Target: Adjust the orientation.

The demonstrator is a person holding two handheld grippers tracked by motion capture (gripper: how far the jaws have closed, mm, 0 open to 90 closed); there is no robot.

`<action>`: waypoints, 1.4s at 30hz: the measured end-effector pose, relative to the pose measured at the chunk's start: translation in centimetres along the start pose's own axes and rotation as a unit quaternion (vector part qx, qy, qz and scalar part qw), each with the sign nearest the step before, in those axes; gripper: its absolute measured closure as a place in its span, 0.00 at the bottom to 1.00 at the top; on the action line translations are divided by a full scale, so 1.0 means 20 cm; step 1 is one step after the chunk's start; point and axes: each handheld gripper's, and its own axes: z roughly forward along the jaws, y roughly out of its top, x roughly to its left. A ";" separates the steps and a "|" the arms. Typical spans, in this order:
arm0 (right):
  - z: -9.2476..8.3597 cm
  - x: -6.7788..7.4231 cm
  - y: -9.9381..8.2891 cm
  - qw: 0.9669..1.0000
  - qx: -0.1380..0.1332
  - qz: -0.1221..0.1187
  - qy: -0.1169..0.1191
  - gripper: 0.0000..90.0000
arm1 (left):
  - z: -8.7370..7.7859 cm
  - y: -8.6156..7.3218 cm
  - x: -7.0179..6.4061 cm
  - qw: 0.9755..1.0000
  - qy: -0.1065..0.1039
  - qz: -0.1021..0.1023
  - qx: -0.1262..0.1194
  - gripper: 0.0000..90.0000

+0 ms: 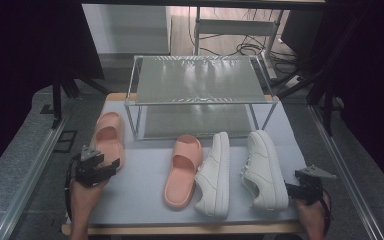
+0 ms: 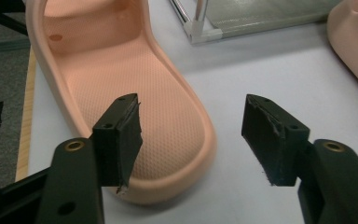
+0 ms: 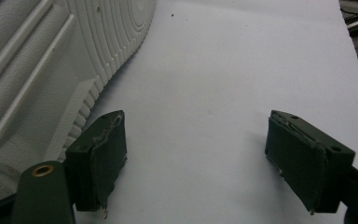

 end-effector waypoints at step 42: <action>0.00 0.00 0.00 1.000 0.000 -0.001 0.001 0.23 | 0.39 0.33 0.12 0.999 0.042 -0.006 0.028 0.69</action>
